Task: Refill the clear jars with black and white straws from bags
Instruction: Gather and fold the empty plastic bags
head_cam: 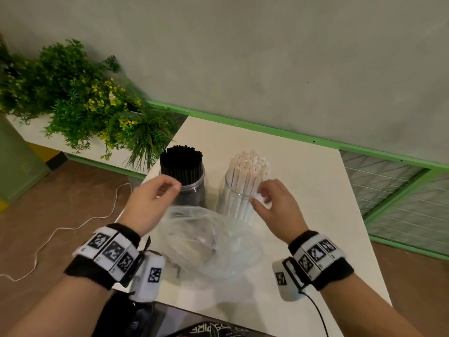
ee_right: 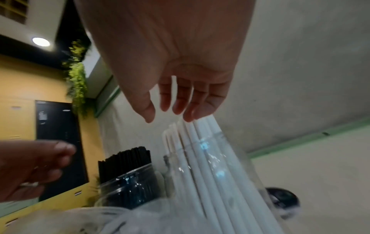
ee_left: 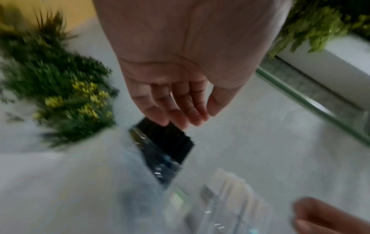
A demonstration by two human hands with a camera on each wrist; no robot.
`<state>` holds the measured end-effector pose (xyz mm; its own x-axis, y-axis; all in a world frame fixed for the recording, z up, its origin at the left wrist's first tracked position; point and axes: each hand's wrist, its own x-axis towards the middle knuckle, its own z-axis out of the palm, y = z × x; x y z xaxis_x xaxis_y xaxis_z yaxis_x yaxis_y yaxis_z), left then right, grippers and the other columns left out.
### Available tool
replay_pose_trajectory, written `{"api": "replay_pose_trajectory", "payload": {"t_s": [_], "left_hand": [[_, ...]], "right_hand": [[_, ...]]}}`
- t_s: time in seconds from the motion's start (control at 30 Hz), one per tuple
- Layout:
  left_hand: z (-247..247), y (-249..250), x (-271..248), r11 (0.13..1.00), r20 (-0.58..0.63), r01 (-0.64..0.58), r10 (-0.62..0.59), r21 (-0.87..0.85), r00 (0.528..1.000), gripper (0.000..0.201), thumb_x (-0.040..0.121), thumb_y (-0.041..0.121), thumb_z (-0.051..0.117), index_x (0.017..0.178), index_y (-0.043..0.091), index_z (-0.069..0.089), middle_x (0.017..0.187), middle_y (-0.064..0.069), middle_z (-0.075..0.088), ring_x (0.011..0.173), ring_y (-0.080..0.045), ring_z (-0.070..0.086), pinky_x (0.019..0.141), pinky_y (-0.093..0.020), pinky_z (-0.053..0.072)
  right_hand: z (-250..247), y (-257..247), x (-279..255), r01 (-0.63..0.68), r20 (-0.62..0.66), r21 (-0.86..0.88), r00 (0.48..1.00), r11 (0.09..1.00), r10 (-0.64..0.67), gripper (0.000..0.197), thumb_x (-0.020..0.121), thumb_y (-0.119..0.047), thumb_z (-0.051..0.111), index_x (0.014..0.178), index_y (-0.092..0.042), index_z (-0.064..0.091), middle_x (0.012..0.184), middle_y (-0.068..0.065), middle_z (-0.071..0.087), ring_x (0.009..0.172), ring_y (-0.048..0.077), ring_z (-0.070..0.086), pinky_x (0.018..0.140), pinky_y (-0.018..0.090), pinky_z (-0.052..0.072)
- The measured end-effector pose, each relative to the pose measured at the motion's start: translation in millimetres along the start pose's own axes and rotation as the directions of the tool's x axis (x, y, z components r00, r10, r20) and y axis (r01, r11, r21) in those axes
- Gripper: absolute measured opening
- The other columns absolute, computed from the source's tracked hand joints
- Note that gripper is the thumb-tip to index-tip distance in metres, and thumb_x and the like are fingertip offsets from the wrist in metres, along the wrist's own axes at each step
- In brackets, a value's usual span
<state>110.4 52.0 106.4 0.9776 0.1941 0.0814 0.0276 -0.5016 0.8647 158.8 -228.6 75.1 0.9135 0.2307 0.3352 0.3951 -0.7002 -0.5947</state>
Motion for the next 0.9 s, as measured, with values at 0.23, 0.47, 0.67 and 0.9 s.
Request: {"api": "replay_pose_trajectory", "payload": {"t_s": [0.23,0.47,0.67,0.9], "left_hand": [[-22.1,-67.0,4.0,0.905,0.257,0.383,-0.421,0.186,0.870,0.036,0.087,0.050,0.060,0.118,0.033,0.055,0.112,0.003,0.059,0.097,-0.021,0.061,0.080,-0.037,0.052],[-15.5,-71.2,-3.9,0.901,0.269,0.428,-0.397,-0.068,0.878,0.007,0.092,0.018,0.060,0.087,0.013,0.063,0.084,-0.012,0.059,0.067,-0.022,0.053,0.063,-0.037,0.055],[-19.5,-66.5,-11.8,0.884,0.314,0.422,-0.350,-0.203,0.883,0.011,0.096,0.013,0.052,0.086,0.009,0.054,0.096,-0.016,0.063,0.072,-0.028,0.066,0.067,-0.039,0.056],[-23.6,-50.2,-18.9,0.815,0.415,0.474,-0.325,-0.332,0.850,0.010,0.095,0.004,0.050,0.102,0.010,0.055,0.095,-0.008,0.062,0.086,-0.025,0.067,0.072,-0.040,0.058]], "right_hand": [[19.4,5.4,-56.5,-0.758,0.519,-0.007,0.555,0.652,0.650,0.056,0.082,-0.065,0.057,0.115,-0.022,0.043,0.107,0.004,0.060,0.083,0.021,0.067,0.060,0.031,0.054],[47.9,-10.2,-93.4,-0.776,0.453,0.535,0.597,0.334,0.662,0.014,0.097,-0.027,0.054,0.107,-0.017,0.054,0.108,0.010,0.059,0.086,0.023,0.065,0.075,0.038,0.055],[51.9,-26.6,-104.3,-0.636,0.353,0.675,0.724,0.374,0.593,0.054,0.089,-0.009,0.065,0.134,-0.031,0.045,0.122,-0.002,0.058,0.108,0.018,0.061,0.085,0.042,0.056],[46.1,-42.4,-94.3,-0.475,0.259,0.858,0.730,0.198,0.632,0.029,0.095,-0.023,0.057,0.123,-0.018,0.058,0.115,0.009,0.064,0.097,0.022,0.065,0.079,0.039,0.056]]}}
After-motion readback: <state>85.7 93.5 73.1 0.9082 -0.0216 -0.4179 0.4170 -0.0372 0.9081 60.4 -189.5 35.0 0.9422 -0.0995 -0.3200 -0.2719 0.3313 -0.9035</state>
